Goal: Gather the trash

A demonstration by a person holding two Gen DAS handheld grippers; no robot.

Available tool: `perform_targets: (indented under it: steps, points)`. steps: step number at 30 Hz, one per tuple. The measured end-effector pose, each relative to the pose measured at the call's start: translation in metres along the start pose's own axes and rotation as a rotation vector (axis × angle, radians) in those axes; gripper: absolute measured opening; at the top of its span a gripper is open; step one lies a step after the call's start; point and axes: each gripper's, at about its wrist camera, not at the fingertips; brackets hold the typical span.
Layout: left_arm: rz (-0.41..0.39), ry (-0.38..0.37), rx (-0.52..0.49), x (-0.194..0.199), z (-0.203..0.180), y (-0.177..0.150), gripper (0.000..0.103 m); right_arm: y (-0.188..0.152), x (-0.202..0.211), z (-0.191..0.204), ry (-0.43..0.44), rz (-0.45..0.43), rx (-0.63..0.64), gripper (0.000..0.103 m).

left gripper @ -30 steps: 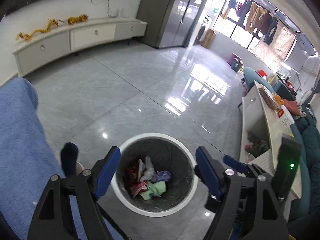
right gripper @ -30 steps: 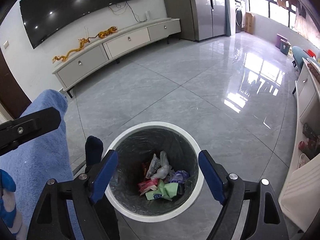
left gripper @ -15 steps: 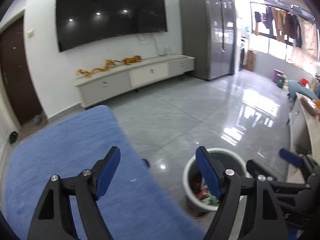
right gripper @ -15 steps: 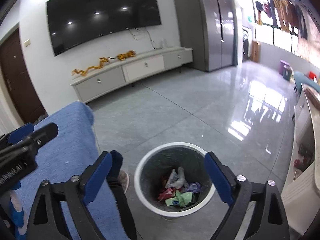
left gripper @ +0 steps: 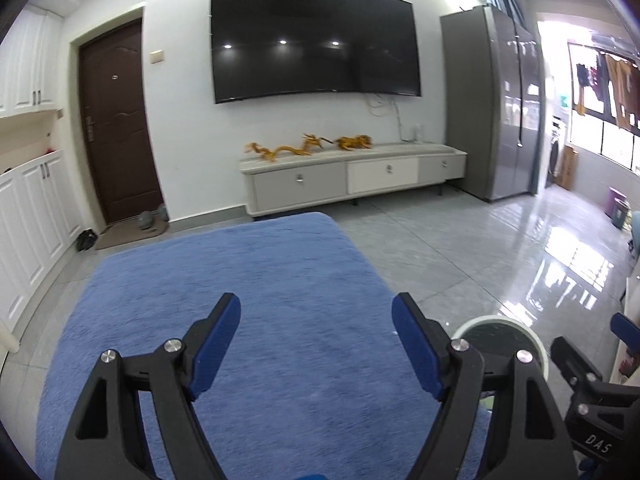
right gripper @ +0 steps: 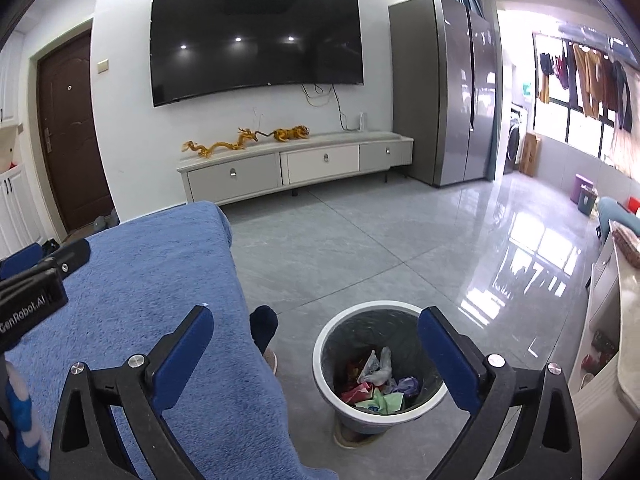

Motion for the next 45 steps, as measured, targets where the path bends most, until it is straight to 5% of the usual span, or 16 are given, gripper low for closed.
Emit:
perform_targets:
  steps: [45]
  points:
    - [-0.105,0.064,0.108,0.051,0.062,-0.016,0.083,-0.012,0.046,0.037,-0.007,-0.111,0.05,0.103]
Point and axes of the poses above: each gripper's, at about its wrist camera, not at the fingertips, and x roughly against the way its jaws point, z to its left, y to its top, and after that the axes turned 14 degrees about y, right-handed
